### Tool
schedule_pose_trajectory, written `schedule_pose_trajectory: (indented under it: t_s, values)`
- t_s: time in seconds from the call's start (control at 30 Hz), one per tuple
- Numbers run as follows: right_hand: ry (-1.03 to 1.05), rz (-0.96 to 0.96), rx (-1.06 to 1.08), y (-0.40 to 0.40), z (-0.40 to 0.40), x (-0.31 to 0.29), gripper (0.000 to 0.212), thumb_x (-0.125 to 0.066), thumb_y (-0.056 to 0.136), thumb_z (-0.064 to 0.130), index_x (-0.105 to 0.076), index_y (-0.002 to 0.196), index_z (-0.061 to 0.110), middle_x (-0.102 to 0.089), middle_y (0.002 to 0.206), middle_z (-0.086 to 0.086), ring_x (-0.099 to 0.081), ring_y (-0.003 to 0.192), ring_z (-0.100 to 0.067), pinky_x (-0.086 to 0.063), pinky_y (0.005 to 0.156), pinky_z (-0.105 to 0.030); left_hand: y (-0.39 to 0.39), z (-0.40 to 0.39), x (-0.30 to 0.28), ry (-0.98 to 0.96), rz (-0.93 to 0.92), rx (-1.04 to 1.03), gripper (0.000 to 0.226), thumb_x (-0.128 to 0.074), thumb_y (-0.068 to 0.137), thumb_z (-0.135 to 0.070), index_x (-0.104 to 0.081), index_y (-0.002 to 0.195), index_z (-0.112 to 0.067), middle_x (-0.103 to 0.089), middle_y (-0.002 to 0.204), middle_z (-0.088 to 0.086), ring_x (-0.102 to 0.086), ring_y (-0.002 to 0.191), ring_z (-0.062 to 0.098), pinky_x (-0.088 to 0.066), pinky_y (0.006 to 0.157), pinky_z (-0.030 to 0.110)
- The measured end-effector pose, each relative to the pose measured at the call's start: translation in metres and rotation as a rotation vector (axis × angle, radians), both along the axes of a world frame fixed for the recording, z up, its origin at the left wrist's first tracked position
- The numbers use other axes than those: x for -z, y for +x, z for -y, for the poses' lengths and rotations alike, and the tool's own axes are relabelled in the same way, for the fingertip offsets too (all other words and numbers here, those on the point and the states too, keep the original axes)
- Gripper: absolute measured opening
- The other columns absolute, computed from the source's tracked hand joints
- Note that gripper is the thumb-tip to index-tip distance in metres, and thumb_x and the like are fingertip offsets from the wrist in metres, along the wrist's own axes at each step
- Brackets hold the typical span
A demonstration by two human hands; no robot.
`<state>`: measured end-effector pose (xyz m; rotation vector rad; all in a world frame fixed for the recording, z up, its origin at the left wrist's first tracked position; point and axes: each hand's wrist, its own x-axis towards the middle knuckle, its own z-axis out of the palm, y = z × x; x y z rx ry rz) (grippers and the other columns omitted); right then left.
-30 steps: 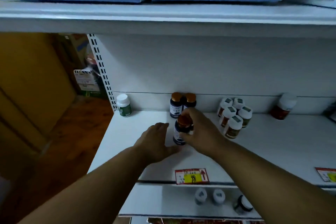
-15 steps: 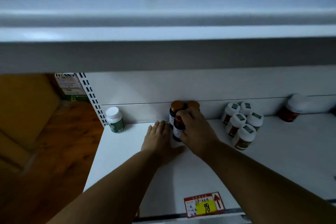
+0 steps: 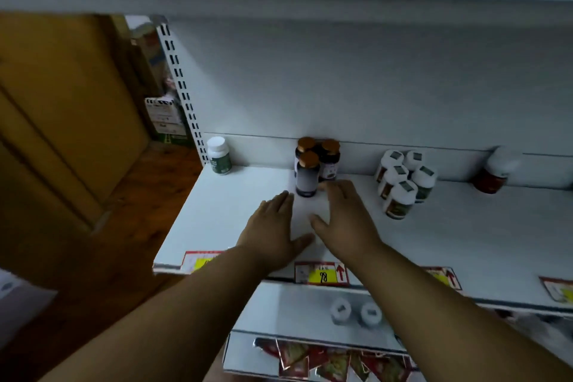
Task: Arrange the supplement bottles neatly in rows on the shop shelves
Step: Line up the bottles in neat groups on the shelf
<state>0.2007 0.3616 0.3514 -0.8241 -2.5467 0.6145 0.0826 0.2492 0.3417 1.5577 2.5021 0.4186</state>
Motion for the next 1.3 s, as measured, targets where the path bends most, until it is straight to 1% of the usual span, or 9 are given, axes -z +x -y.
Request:
schedule_pose_trajectory:
  t_s: [0.2,0.37,0.5,0.8,0.97,1.07,1.17,1.23,1.3]
  values:
    - [-0.057,-0.14,0.029,0.089,0.054,0.01,0.041,-0.067,0.085,0.021,-0.056,0.124,0.012,-0.049,0.126,-0.005,-0.052,0.111,-0.019,-0.043,0.092,-0.027,0.076,0.065,0.005,0.077,0.058,-0.03,0.089,-0.057,0.086,-0.062,-0.021,0.154,-0.017,-0.024,0.16,0.003,-0.024,0.145,0.021,-0.018,0.117,0.03]
    - [-0.014,0.026,0.072,0.147,0.094,0.04,0.036,-0.063,0.089,0.027,-0.055,0.123,0.017,-0.048,0.126,0.001,-0.048,0.114,-0.015,-0.035,0.091,-0.02,0.114,0.104,0.025,0.033,0.103,0.083,0.087,-0.055,0.087,-0.062,-0.018,0.155,-0.023,-0.023,0.161,-0.003,-0.021,0.147,0.016,-0.023,0.119,0.033]
    - [-0.132,0.087,0.198,0.155,0.111,0.089,0.039,-0.063,0.089,0.024,-0.054,0.126,0.018,-0.048,0.128,0.0,-0.05,0.115,-0.019,-0.042,0.095,-0.028,0.111,0.11,0.065,-0.111,0.042,0.308,0.086,-0.054,0.089,-0.057,-0.009,0.156,-0.026,-0.016,0.163,-0.005,-0.018,0.148,0.016,-0.016,0.118,0.029]
    - [-0.229,0.181,0.25,0.12,0.075,0.25,0.045,-0.066,0.089,0.027,-0.051,0.131,0.019,-0.048,0.132,-0.002,-0.054,0.112,-0.016,-0.039,0.088,-0.021,0.069,0.045,0.219,-0.138,0.054,0.245,0.084,-0.056,0.09,-0.053,-0.015,0.155,-0.021,-0.022,0.161,0.0,-0.023,0.147,0.021,-0.022,0.117,0.033]
    - [-0.17,0.175,0.223,0.084,0.026,0.332,0.05,-0.067,0.088,0.029,-0.051,0.133,0.014,-0.051,0.132,-0.009,-0.056,0.114,-0.026,-0.044,0.099,-0.033,0.044,0.004,0.308,-0.132,0.103,0.144,0.084,-0.054,0.091,-0.054,-0.013,0.156,-0.019,-0.021,0.162,0.001,-0.023,0.147,0.021,-0.021,0.117,0.031]
    - [-0.102,0.212,0.172,0.061,-0.004,0.364,0.053,-0.063,0.091,0.032,-0.045,0.138,0.014,-0.049,0.134,-0.01,-0.052,0.118,-0.026,-0.04,0.098,-0.029,0.036,-0.013,0.345,-0.135,0.122,0.124,0.085,-0.054,0.091,-0.054,-0.012,0.156,-0.018,-0.019,0.162,0.003,-0.021,0.147,0.022,-0.018,0.117,0.031]
    - [-0.124,0.215,0.116,0.033,-0.028,0.384,0.055,-0.058,0.095,0.03,-0.037,0.144,0.015,-0.042,0.139,-0.007,-0.044,0.126,-0.023,-0.034,0.098,-0.024,0.026,-0.023,0.369,-0.13,0.122,0.098,0.085,-0.053,0.092,-0.055,-0.009,0.156,-0.019,-0.017,0.162,0.002,-0.019,0.148,0.021,-0.018,0.119,0.032]
    - [-0.114,0.195,0.112,0.014,-0.044,0.394,0.062,-0.057,0.095,0.029,-0.028,0.148,0.015,-0.033,0.147,-0.009,-0.039,0.133,-0.027,-0.035,0.108,-0.032,0.019,-0.027,0.379,-0.117,0.118,0.085,0.085,-0.053,0.092,-0.055,-0.01,0.156,-0.019,-0.017,0.162,0.002,-0.02,0.148,0.021,-0.019,0.119,0.032]
    - [-0.124,0.266,0.118,-0.006,-0.058,0.404,0.074,-0.054,0.097,0.033,-0.009,0.154,0.019,-0.008,0.161,-0.009,-0.023,0.144,-0.034,-0.026,0.117,-0.042,0.012,-0.028,0.388,-0.11,0.121,0.073,0.085,-0.054,0.091,-0.055,-0.012,0.156,-0.019,-0.018,0.162,0.001,-0.02,0.147,0.02,-0.02,0.119,0.033]
